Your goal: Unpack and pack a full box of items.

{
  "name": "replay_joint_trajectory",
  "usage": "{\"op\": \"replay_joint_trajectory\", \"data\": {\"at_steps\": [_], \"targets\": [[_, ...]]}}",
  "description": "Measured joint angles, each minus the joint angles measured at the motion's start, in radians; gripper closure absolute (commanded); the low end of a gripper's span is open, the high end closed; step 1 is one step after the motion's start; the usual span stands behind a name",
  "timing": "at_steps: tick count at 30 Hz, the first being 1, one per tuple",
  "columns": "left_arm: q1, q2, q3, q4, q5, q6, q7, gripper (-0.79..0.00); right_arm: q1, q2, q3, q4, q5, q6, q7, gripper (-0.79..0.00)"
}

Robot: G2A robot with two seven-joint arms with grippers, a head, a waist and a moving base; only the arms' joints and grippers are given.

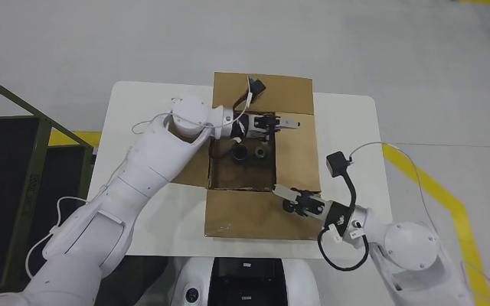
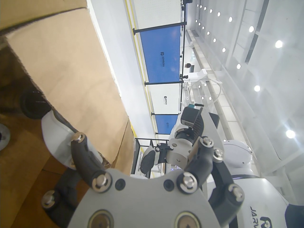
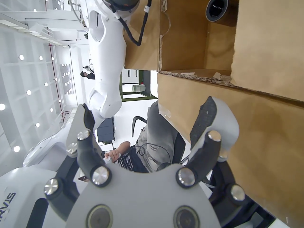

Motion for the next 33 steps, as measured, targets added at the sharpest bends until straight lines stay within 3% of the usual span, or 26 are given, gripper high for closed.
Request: {"op": "replay_joint_trajectory", "data": {"at_steps": [8,18,33], "targets": [[-0.01,-0.017,0.042,0.039,0.109,0.008,0.075,-0.785,-0.003,0.004,0.003,0.0,0.003,0.001,0.0,-0.785],[-0.018,-0.046,0.064,0.071,0.074,-0.045,0.082,-0.785,0.002,0.009,-0.01,0.005,0.001,0.004,0.005,-0.785],[0.059,-0.034,-0.033,-0.076,0.039,-0.201,0.127,-0.785,0.043,0.008,-0.088,0.053,-0.016,0.007,-0.012,-0.785]]}}
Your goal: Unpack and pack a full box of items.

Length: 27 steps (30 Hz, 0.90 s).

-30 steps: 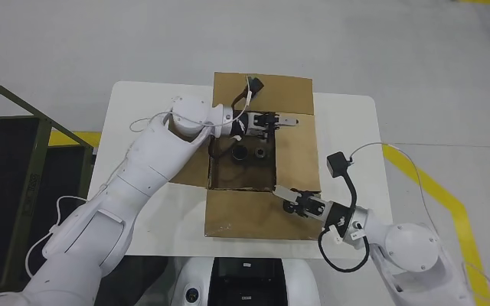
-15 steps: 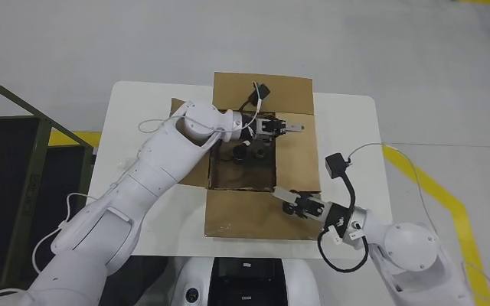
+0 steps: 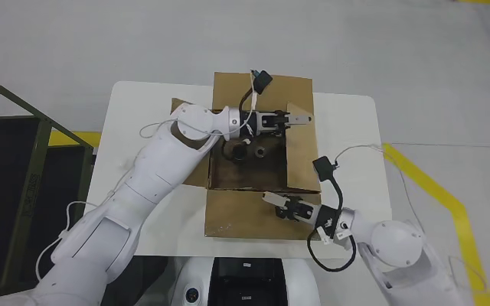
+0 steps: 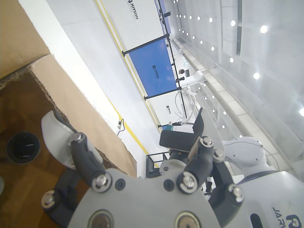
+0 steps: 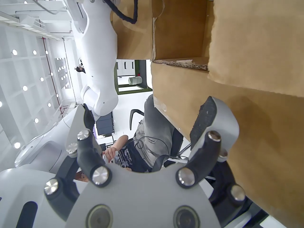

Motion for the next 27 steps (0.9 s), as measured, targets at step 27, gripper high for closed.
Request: {"op": "replay_joint_trajectory", "data": {"at_steps": [27], "targets": [[0.082,0.041,-0.192,-0.115,-0.047,0.006,-0.123,-0.785,-0.178,0.006,0.215,-0.049,-0.006,-0.157,-0.298,-0.785]]}}
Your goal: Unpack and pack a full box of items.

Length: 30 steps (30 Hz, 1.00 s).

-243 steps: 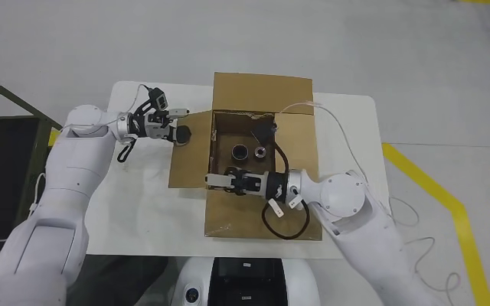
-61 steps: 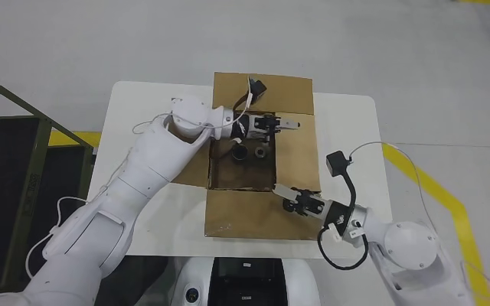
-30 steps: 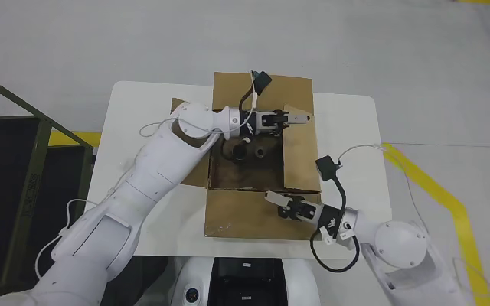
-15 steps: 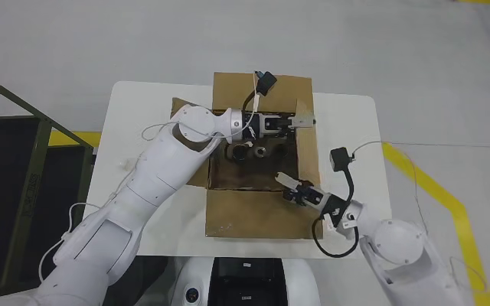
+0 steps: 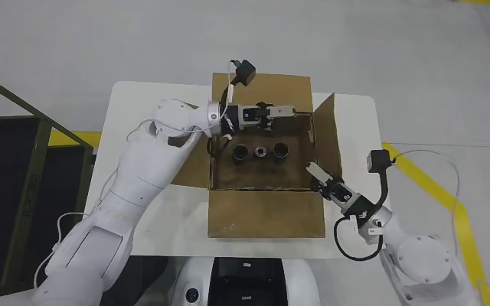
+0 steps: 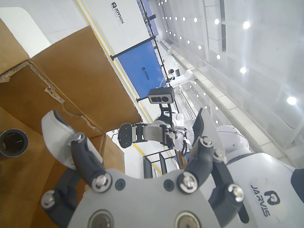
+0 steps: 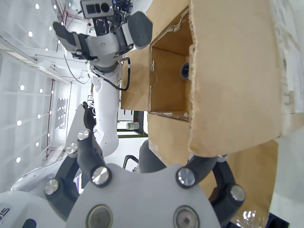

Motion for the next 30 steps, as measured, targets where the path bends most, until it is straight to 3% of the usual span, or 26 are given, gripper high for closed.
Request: {"op": "replay_joint_trajectory", "data": {"at_steps": [6,13,22,30], "targets": [[0.057,0.029,-0.112,-0.065,-0.01,0.02,-0.032,-0.785,-0.038,-0.002,0.06,0.013,-0.006,-0.025,-0.085,-0.785],[0.083,0.048,-0.182,-0.082,-0.043,0.051,-0.081,-0.785,-0.044,-0.005,0.112,0.066,0.015,-0.024,-0.126,-0.785],[0.037,0.07,-0.245,-0.013,-0.081,0.129,-0.226,-0.785,0.017,-0.008,0.111,0.156,0.031,0.002,-0.101,-0.785],[-0.023,0.095,-0.306,0.106,-0.073,0.184,-0.338,-0.785,0.067,-0.011,0.091,0.206,0.039,0.017,-0.075,-0.785]]}}
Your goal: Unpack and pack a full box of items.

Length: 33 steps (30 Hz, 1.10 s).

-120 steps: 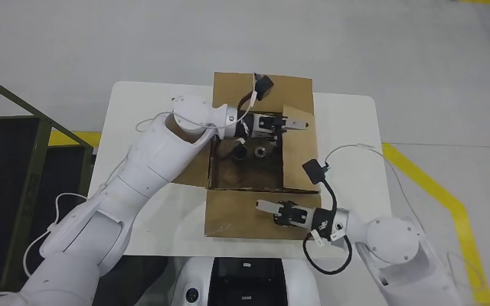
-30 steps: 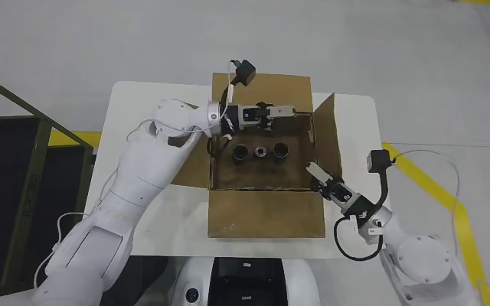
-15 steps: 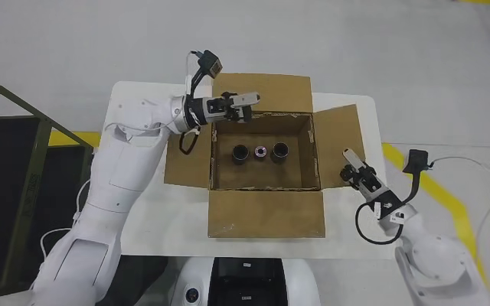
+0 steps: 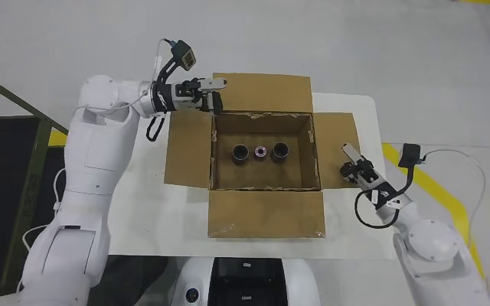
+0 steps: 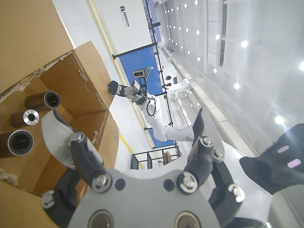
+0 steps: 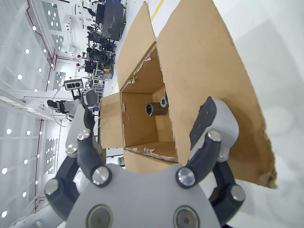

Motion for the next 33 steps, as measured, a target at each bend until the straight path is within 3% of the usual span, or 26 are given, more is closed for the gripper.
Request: {"op": "replay_joint_trajectory", "data": {"at_steps": [10,23,33], "targets": [[-0.01,0.043,-0.093,0.035,0.067,0.051,-0.084,-0.785,0.009,-0.002,0.004,0.016,0.006,0.006,0.013,-0.785],[0.111,0.1,-0.255,-0.093,0.091,0.078,-0.099,-0.785,0.039,-0.006,-0.019,0.029,-0.017,0.014,0.019,-0.785],[0.122,0.127,-0.318,-0.067,0.082,0.076,-0.084,-0.785,0.079,-0.008,-0.027,0.032,-0.047,0.034,0.006,-0.785]]}}
